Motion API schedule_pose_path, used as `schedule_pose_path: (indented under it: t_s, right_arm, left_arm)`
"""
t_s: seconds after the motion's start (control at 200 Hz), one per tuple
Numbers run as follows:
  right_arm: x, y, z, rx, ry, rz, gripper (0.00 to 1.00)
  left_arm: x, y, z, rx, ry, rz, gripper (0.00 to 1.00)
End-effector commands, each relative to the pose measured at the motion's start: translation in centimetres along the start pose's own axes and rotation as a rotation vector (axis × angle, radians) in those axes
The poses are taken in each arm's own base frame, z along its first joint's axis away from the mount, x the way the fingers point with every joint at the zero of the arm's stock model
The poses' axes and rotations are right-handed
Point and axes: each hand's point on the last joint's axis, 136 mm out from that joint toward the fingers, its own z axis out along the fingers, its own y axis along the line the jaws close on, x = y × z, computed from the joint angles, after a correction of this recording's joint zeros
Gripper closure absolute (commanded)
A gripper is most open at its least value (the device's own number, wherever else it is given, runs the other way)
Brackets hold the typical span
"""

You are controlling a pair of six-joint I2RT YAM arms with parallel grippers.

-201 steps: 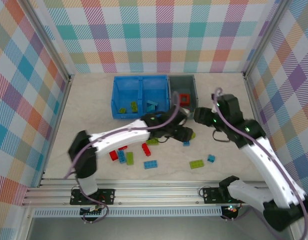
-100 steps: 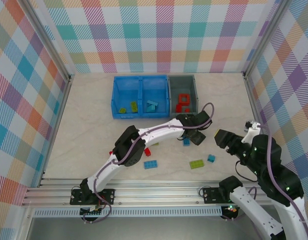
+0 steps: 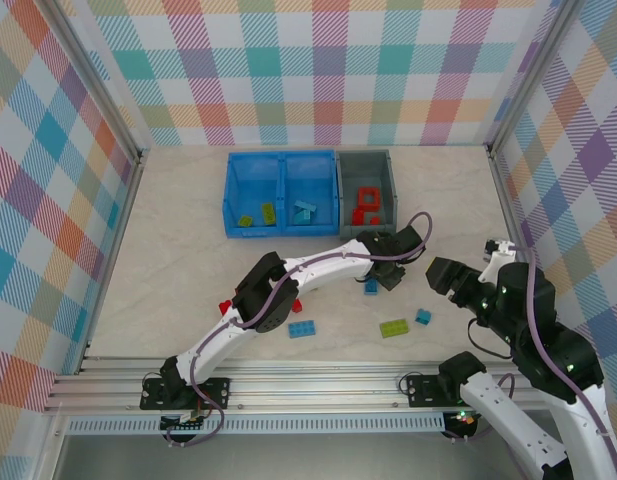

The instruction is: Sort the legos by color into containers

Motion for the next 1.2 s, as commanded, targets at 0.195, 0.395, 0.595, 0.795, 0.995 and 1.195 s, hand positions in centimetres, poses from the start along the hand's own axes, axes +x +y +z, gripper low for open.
schedule_pose_path:
  t_s: [0.195, 0.395, 0.595, 0.795, 0.995, 1.195]
  right_arm:
    - [0.1, 2.4, 1.4, -0.082, 0.065, -0.067, 0.3]
    - [1.3, 5.3, 4.0, -0.208, 0.181, -0.139, 0.31]
    - [3.9, 8.4, 7.8, -0.301, 0.329, -0.216, 0.33]
    - [8.1, 14.0, 10.5, -0.369, 0.379, -0.393, 0.32]
    - [11.2, 19.6, 12.7, -0.443, 0.318, -0.487, 0.33]
    - [12.2, 22.8, 14.2, -0.501, 0.235, -0.47, 0.32]
  left_arm:
    - [-3.5, 3.4, -11.6, -0.039, -0.206, -0.145, 0.77]
    - [0.9, 12.0, -19.3, -0.131, -0.241, -0.366, 0.76]
    - [9.2, 22.3, -20.4, -0.263, -0.139, -0.573, 0.75]
    - [11.7, 30.2, -17.9, -0.317, -0.096, -0.738, 0.75]
    - [12.5, 35.1, -14.2, -0.409, -0.013, -0.812, 0.76]
    - [13.7, 37.1, -11.1, -0.417, 0.037, -0.871, 0.76]
